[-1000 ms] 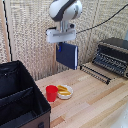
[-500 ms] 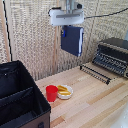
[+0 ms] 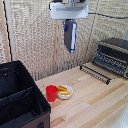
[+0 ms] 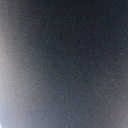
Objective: Please shift your gripper toward the book. Carefully hold the book with your gripper. Gently transport the book using your gripper to the caddy's front section. Safely let the book go into the caddy's front area.
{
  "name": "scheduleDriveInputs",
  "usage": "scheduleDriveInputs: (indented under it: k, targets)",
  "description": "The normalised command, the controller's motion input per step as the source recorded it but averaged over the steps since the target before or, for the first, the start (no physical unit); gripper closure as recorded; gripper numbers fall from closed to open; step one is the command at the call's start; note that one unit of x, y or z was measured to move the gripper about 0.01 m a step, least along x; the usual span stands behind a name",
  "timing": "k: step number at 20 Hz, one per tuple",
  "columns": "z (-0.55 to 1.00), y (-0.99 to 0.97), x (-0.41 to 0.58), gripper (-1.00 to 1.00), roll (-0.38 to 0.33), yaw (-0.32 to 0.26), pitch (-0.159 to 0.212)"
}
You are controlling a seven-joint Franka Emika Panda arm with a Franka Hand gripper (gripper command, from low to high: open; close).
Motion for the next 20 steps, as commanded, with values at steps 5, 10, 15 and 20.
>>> scheduleDriveInputs:
  k: [5, 10, 15, 20]
  targets:
    - [0.1, 0.39, -0.009, 1.0, 0.0, -0.274, -0.002]
    - [0.06, 0.56, -0.019, 1.0, 0.0, -0.223, -0.007]
    - [0.01, 0.63, -0.088, 1.0, 0.0, -0.176, 0.0]
    - [0.16, 0.58, -0.262, 1.0, 0.008, -0.138, 0.0]
